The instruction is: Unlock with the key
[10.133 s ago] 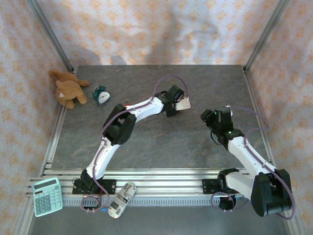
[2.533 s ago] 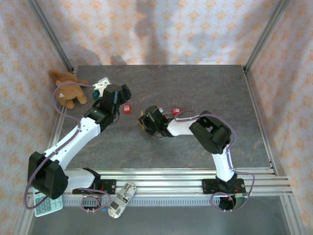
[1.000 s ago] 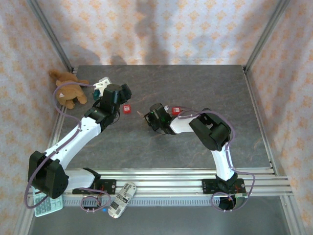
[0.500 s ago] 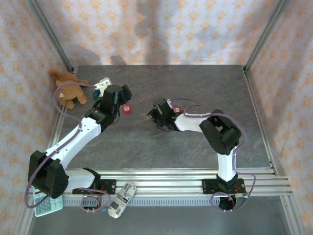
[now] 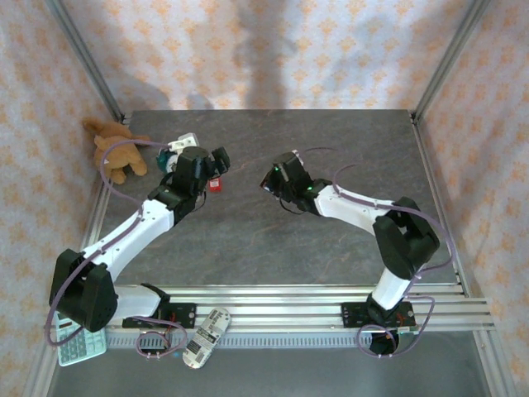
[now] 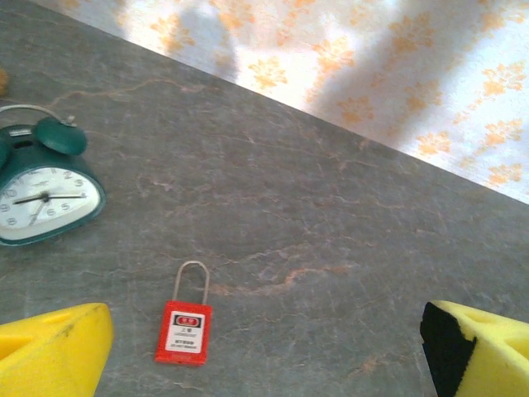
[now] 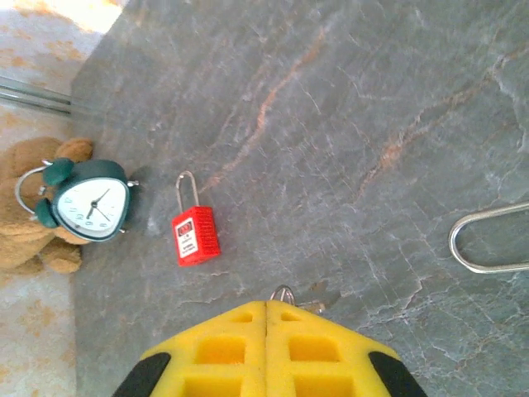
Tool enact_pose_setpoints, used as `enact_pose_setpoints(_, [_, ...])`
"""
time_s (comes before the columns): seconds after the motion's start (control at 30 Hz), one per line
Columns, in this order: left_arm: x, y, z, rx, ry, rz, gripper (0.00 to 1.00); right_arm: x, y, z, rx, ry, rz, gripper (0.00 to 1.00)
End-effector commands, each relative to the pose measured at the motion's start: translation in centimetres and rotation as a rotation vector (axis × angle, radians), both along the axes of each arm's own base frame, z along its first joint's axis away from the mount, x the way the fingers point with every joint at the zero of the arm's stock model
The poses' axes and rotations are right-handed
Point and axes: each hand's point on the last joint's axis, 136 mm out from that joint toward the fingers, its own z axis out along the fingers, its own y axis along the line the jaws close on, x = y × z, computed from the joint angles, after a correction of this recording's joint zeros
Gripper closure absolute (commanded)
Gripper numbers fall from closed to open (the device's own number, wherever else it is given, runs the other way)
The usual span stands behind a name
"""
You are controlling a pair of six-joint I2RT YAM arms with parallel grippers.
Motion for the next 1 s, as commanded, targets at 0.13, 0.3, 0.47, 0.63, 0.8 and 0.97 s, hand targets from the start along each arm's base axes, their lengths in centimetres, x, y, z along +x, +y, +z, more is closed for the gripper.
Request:
enact_pose_setpoints(0.13, [0.9,-1.7,-0.7,-0.003,-0.007,-0.093,0.04,-1.1,-2.9,1.6,-0.060,-0.052,-0.001,1.00])
enact_pose_setpoints(0.3, [1.2,-4.3,-2.0,0.006,0.026,-0.209,0.10,-1.8,-4.4,2.6,-0.065,-0.070,0.002,1.00])
enact_pose_setpoints(0.47, [0.1,-8.7,-2.0,0.065,-0.132,-0.425,0.09,-2.4,-6.0,4.5,-0.076,-0.105,0.007,1.00])
enact_pose_setpoints(0.63, [-0.7,-10.6,-0.9,0.039,-0.333,-0.541,0.14,-2.9,-7.4,6.4,-0.064,-0.127,0.022,0.99])
enact_pose_setpoints(0.8, [-3.2,-14.9,-1.2,0.055,-0.415,-0.769,0.16,-3.5,-8.9,8.3,-0.081,-0.157,0.041,0.99])
enact_pose_setpoints(0.97, [-6.4,-18.5,-3.7,0.155,-0.454,-0.964,0.21,-4.4,-8.8,9.5,-0.085,-0.173,0.101,0.99])
